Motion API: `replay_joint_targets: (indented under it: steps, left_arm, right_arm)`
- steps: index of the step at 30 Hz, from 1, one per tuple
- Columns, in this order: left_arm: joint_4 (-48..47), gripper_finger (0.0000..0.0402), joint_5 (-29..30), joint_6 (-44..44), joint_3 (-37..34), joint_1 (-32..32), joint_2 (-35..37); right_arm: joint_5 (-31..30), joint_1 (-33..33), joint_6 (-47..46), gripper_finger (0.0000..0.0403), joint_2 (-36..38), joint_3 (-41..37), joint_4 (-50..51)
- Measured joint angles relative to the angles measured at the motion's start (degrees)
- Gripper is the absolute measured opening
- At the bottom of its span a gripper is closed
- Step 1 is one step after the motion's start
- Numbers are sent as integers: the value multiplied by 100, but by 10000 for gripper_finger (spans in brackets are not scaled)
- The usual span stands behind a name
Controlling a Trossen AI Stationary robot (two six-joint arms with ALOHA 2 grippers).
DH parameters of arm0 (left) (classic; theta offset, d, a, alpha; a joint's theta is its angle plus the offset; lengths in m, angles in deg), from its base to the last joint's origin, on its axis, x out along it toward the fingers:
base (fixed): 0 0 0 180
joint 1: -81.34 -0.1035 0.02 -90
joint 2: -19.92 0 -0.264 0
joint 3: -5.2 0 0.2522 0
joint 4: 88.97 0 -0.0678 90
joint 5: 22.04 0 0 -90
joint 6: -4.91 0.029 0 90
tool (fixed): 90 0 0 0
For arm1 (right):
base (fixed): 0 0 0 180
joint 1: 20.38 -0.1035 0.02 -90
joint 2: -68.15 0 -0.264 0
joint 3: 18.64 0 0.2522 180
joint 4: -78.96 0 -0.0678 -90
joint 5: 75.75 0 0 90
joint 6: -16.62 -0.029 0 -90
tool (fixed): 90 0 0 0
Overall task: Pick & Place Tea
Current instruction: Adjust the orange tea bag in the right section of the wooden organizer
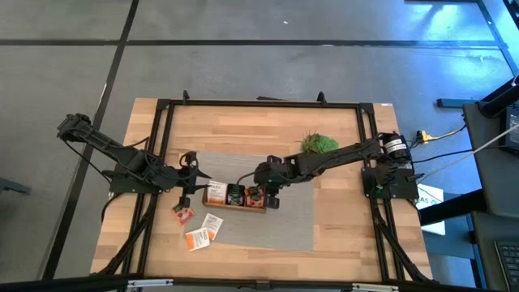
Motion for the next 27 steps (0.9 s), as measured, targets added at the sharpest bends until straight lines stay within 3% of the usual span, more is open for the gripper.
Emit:
replay_joint_targets:
  steps: [17,27]
  left_arm:
    - [-5,116,0,0,0,0,-2]
    - [-7,116,0,0,0,0,0]
  right_arm:
    - [7,26,-27,69,9,-289,-558]
    - [503,50,-57,69,9,-289,-584]
